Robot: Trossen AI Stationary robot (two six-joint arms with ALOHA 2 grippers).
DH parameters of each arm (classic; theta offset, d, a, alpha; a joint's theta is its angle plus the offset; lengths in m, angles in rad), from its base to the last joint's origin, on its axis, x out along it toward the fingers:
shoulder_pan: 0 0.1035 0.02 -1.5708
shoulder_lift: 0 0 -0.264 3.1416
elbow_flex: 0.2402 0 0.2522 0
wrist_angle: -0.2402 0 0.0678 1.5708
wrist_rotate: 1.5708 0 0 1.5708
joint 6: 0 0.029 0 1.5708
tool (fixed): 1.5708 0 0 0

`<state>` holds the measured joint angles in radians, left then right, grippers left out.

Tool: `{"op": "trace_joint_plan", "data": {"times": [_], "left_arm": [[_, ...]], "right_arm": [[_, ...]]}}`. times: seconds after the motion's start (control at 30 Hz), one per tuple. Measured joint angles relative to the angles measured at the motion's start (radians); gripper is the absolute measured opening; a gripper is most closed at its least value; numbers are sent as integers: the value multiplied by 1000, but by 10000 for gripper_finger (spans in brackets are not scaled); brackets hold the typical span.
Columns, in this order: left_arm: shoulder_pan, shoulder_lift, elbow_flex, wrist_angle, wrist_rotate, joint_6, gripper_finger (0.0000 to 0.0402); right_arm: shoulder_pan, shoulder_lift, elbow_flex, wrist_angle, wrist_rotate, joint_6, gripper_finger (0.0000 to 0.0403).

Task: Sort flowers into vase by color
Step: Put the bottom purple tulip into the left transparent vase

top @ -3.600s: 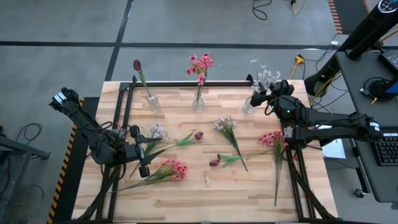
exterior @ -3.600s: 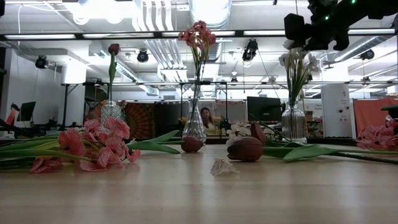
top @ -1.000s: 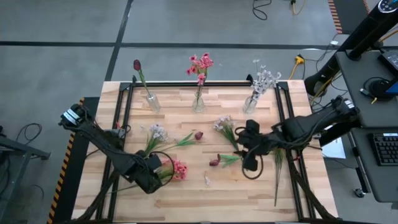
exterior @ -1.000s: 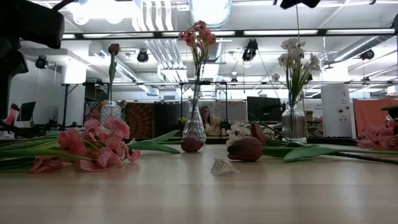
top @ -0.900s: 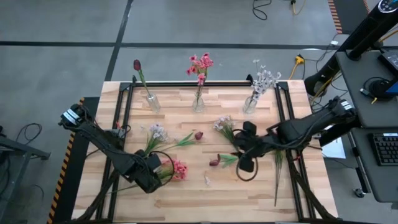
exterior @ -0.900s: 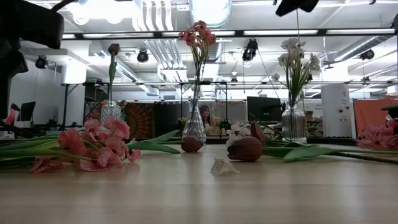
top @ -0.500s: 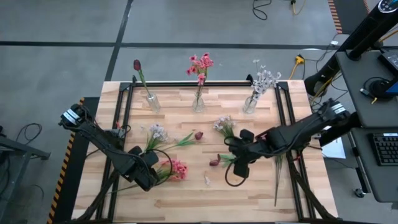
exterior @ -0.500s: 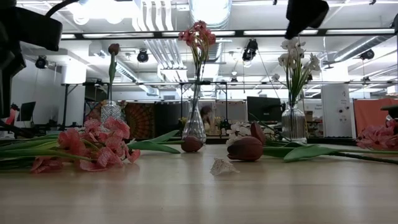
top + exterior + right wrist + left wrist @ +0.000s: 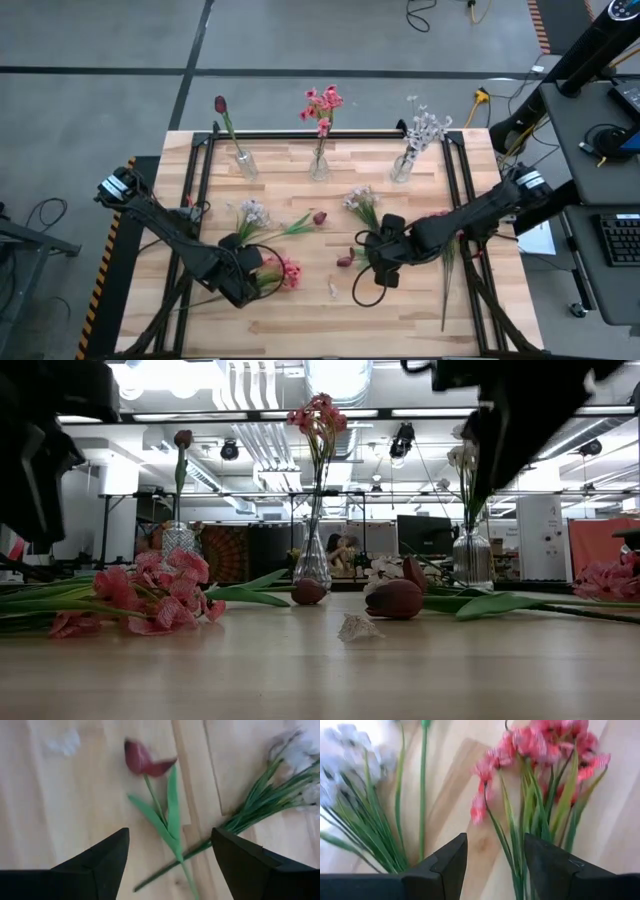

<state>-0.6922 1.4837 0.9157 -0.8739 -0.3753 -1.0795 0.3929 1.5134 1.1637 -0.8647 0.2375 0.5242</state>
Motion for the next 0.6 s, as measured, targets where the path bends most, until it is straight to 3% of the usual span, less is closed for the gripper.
{"op": "trace_joint_plan", "data": {"times": [0.27, 0.6], "left_arm": [[16, -2, 0, 18, -63, 75, 178], [15, -3, 0, 21, -160, 77, 178]], "right_arm": [[-6, 112, -84, 165, -4, -148, 254], [-63, 250, -70, 176, -12, -233, 201]]}}
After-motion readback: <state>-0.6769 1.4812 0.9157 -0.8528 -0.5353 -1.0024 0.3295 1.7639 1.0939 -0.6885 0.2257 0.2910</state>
